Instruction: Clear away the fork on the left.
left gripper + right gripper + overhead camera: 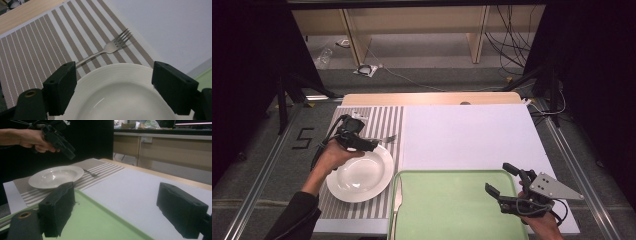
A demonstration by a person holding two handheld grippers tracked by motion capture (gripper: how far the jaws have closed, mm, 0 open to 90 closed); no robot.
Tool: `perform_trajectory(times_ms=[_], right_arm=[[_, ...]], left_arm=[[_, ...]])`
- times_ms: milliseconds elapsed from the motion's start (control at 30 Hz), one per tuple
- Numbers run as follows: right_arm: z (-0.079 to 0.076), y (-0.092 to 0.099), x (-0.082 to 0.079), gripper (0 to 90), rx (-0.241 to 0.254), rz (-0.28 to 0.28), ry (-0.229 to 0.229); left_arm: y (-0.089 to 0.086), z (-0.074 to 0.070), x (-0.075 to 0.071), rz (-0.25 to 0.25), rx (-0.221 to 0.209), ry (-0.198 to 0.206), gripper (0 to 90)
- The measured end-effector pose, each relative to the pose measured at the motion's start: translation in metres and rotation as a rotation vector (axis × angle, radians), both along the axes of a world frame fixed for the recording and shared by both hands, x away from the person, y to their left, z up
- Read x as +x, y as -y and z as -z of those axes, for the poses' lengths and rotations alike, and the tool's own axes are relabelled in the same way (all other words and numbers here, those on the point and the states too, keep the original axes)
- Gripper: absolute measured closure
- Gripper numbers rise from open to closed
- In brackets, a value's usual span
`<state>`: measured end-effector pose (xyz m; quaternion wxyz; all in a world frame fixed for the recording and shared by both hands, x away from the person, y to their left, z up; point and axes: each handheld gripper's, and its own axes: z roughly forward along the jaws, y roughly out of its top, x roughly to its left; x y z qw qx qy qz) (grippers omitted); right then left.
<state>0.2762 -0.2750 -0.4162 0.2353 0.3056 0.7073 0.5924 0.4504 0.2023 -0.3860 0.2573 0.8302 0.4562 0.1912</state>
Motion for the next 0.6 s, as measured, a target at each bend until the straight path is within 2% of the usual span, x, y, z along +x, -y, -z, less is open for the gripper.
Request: perform_trajectory(times_ms=[100, 267, 433, 600], right_arm=[[0.000, 0.000, 0.000, 16.0, 0.004, 0.001, 0.000], [0.001, -0.001, 0.000, 16.0, 0.000, -0.002, -0.004], [0.001, -0.001, 0.000, 16.0, 0.000, -0.003, -0.005], [0.000, -0.001, 0.000, 16.0, 0.003, -0.005, -0.002]], left_arm=[[-0.002, 0.000, 0.011, -0.004, 0.024, -0.008, 20.4], [-0.007, 0.000, 0.027, -0.008, 0.036, -0.026, 21.0], [-0.010, 0.005, 0.042, -0.013, 0.062, -0.050, 21.0], [-0.010, 0.013, 0.056, -0.016, 0.066, -0.078, 21.3]])
